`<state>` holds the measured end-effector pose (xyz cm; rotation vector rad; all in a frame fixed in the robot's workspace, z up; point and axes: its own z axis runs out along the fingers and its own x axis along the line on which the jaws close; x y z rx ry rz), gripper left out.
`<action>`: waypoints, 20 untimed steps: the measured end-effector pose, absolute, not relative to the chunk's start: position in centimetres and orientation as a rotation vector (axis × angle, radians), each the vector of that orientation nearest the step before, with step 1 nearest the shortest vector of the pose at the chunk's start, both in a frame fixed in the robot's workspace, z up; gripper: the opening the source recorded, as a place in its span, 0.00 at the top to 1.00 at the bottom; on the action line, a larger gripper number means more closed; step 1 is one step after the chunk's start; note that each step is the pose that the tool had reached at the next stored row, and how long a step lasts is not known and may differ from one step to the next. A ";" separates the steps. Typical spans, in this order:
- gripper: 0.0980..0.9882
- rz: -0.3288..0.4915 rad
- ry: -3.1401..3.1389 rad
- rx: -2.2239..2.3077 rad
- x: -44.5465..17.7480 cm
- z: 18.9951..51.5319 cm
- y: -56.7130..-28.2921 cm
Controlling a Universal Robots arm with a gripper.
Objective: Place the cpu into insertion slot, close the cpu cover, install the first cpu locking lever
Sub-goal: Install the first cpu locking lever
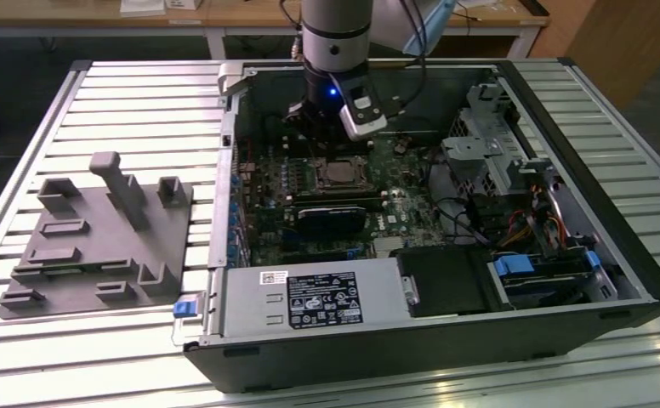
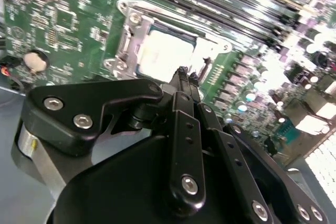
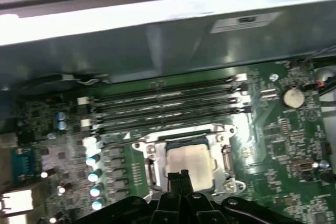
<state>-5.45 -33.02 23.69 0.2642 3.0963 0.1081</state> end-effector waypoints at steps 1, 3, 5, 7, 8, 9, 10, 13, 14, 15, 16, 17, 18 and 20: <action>0.99 0.108 3.096 0.264 -5.7 23.7 -33.0; 0.99 0.108 3.095 0.264 -6.3 23.7 -33.0; 0.99 0.108 3.095 0.264 -6.9 23.7 -33.0; 0.99 0.109 3.094 0.264 -7.5 23.7 -33.0; 0.99 0.109 3.094 0.264 -7.7 23.7 -33.0; 0.99 0.109 3.093 0.264 -8.0 23.7 -33.0; 0.99 0.109 3.093 0.264 -8.3 23.7 -33.0; 0.99 0.109 3.092 0.264 -8.9 23.7 -33.0; 0.99 0.109 3.092 0.264 -9.1 23.7 -33.0; 0.99 0.109 3.092 0.264 -9.3 23.7 -33.0; 0.99 0.109 3.092 0.264 -9.5 23.7 -33.0; 0.99 0.109 3.091 0.264 -9.7 23.7 -33.0; 0.99 0.109 3.091 0.264 -9.9 23.7 -33.0; 0.99 0.110 3.091 0.264 -10.1 23.7 -33.0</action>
